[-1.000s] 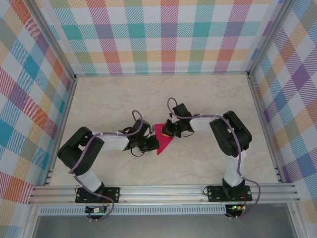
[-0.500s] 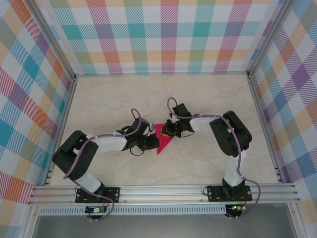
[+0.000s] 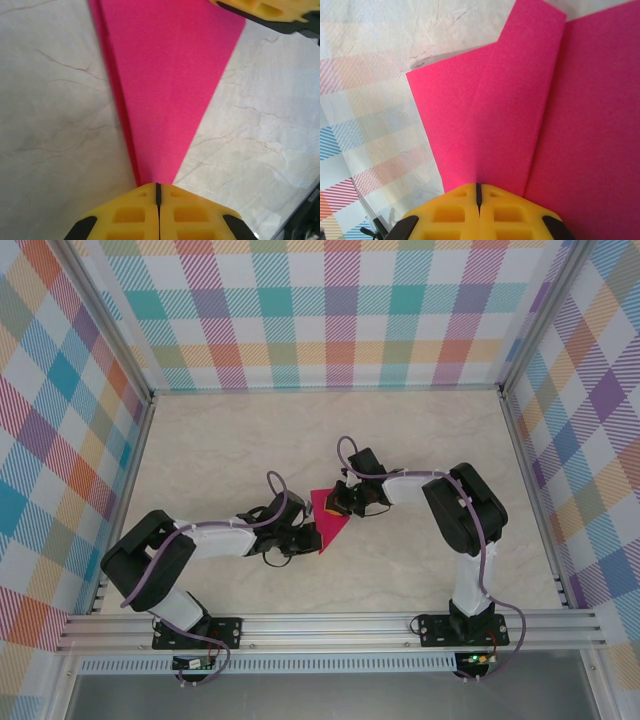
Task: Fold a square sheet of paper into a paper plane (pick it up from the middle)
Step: Fourth fold the wing at the center of the table.
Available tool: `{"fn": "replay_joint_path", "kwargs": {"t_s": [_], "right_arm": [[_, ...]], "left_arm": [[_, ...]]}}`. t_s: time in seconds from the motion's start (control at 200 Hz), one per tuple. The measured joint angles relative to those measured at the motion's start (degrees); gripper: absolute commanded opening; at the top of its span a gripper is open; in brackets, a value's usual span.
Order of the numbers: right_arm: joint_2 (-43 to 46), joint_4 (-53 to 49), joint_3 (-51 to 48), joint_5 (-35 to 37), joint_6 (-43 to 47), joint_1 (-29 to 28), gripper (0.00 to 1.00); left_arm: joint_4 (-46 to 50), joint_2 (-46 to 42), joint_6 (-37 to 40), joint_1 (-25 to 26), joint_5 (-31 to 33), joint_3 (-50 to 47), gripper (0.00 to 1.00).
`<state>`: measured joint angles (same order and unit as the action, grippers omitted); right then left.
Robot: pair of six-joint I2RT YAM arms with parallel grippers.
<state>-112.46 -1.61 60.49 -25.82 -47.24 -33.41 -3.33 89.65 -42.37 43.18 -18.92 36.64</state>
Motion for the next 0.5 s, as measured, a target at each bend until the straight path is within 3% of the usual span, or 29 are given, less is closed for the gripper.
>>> {"fn": "replay_joint_path", "kwargs": {"t_s": [0.5], "right_arm": [[0.0, 0.0, 0.0, 0.0, 0.17, 0.0, 0.01]], "left_arm": [[-1.27, 0.04, -1.7, 0.22, 0.98, -0.79, 0.03]]}}
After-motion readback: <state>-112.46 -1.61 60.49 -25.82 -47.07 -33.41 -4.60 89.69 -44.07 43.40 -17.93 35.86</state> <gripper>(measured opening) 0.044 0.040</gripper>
